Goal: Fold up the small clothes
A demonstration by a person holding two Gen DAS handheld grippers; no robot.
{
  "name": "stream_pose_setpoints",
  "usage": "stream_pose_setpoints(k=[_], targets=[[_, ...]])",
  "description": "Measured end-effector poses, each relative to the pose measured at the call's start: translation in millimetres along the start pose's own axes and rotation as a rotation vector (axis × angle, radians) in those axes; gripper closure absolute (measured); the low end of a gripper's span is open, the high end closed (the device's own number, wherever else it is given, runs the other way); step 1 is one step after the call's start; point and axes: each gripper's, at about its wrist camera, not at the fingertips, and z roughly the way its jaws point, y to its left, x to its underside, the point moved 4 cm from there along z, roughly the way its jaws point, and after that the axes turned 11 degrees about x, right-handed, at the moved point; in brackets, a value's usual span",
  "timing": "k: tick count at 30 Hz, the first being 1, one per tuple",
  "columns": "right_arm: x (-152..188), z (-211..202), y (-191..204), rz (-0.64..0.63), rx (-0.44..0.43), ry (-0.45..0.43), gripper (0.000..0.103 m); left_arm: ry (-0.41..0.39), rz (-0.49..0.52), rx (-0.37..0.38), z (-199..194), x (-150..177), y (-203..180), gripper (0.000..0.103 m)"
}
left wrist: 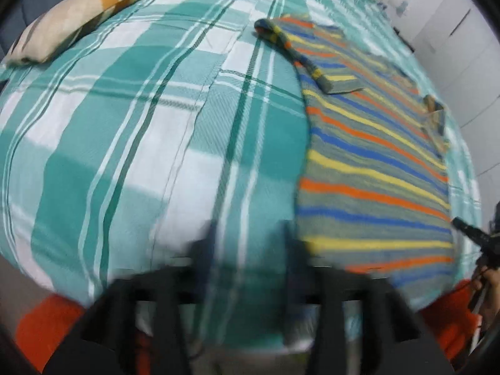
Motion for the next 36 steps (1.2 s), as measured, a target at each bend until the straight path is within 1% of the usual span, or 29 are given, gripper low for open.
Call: stream_pose_setpoints(k=[1,2,5,6,7,8,9,10,11,12,14,15,16,17,19,20,21,22,23,24,25,26,27,28,30,31,33,35,36], targets=[[7.5,-7.1,-5.9,0.005,-0.026,0.007,0.074,-0.005,0.002,0.012,-1.3,4.1,-2.9,0.026],[16.3,-13.6,-11.1,0.012,-0.055,0.021,0.074,-0.001,0.009,0.02,-1.8,11.3,-8.1,0.025],[48.7,-24.9,-19.6,0.023,-0.131,0.083,0.074,0.083,0.056,0.017,24.0,27.7,-29.1,0.026],[57.7,-24.8,-18.4,0.021,-0.155,0.106,0.074,0.12,0.077,-0.006,33.9,36.8,-32.9,0.03],[69.9,-22.0,-15.2,0.016,-0.182,0.146,0.074,0.157,0.104,-0.043,44.8,45.6,-35.9,0.05],[77.3,-18.3,-12.2,0.014,-0.191,0.172,0.074,0.182,0.124,-0.08,51.7,51.3,-36.8,0.065],[86.5,-12.0,-6.8,0.002,-0.19,0.203,0.074,0.196,0.134,-0.085,52.6,55.5,-37.1,0.092],[94.2,-6.6,-1.1,-0.025,-0.178,0.229,0.075,0.211,0.123,-0.056,50.6,57.1,-37.2,0.1],[101.8,-2.4,2.6,-0.069,-0.13,0.247,0.09,0.212,0.11,-0.046,46.4,56.4,-36.0,0.1],[105.7,-3.3,2.3,-0.09,-0.084,0.249,0.1,0.205,0.096,-0.039,37.7,56.4,-32.2,0.101],[103.6,-15.0,-3.8,-0.068,-0.068,0.231,0.1,0.195,0.056,-0.015,23.5,55.4,-21.7,0.101],[101.6,-21.0,-8.2,-0.065,-0.051,0.218,0.1,0.206,0.038,-0.011,21.1,57.1,-16.3,0.1],[99.3,-25.4,-10.7,-0.069,-0.034,0.206,0.1,0.224,0.032,-0.02,23.1,59.0,-12.5,0.1],[98.5,-26.1,-11.8,-0.075,-0.023,0.203,0.1,0.238,0.037,-0.051,29.0,59.8,-9.3,0.099],[101.6,-17.9,-11.7,-0.078,-0.014,0.226,0.1,0.284,0.065,-0.139,40.8,63.2,-6.7,0.097],[104.1,-12.1,-11.6,-0.078,-0.002,0.241,0.099,0.298,0.07,-0.16,41.8,64.9,-7.1,0.097],[104.1,-10.1,-12.0,-0.074,0.005,0.25,0.099,0.3,0.074,-0.171,38.8,65.8,-7.9,0.094],[104.6,-10.0,-16.0,-0.071,0.018,0.262,0.098,0.291,0.077,-0.185,32.4,65.6,-8.3,0.082],[104.8,-13.9,-20.0,-0.06,0.035,0.263,0.092,0.273,0.077,-0.2,25.4,66.1,-8.4,0.074],[105.2,-17.3,-24.7,-0.054,0.054,0.255,0.09,0.227,0.081,-0.226,12.3,62.6,-8.3,0.057],[103.4,-24.0,-29.3,-0.052,0.076,0.235,0.088,0.172,0.089,-0.244,-0.8,57.4,-9.9,0.046],[100.0,-32.3,-32.8,-0.052,0.094,0.203,0.088,0.12,0.098,-0.253,-11.5,51.4,-13.3,0.042],[95.2,-43.6,-34.3,-0.056,0.107,0.159,0.088,0.065,0.108,-0.251,-21.4,43.8,-19.4,0.036],[89.6,-52.2,-33.8,-0.064,0.116,0.12,0.088,0.001,0.12,-0.226,-30.1,33.3,-29.8,0.031],[73.8,-69.0,-24.5,-0.081,0.103,0.027,0.088,-0.07,0.151,-0.159,-31.6,18.3,-50.4,0.025],[65.0,-74.1,-16.5,-0.085,0.073,-0.016,0.088,-0.088,0.172,-0.142,-25.4,12.5,-59.9,0.023],[52.5,-73.0,0.9,-0.092,0.016,-0.058,0.087,-0.099,0.219,-0.136,-4.9,6.8,-75.2,0.023],[45.4,-63.6,21.2,-0.111,-0.032,-0.094,0.086,-0.074,0.245,-0.131,14.7,10.9,-81.0,0.023],[44.4,-53.1,32.1,-0.132,-0.043,-0.1,0.086,-0.046,0.259,-0.137,29.8,13.5,-83.9,0.023]])
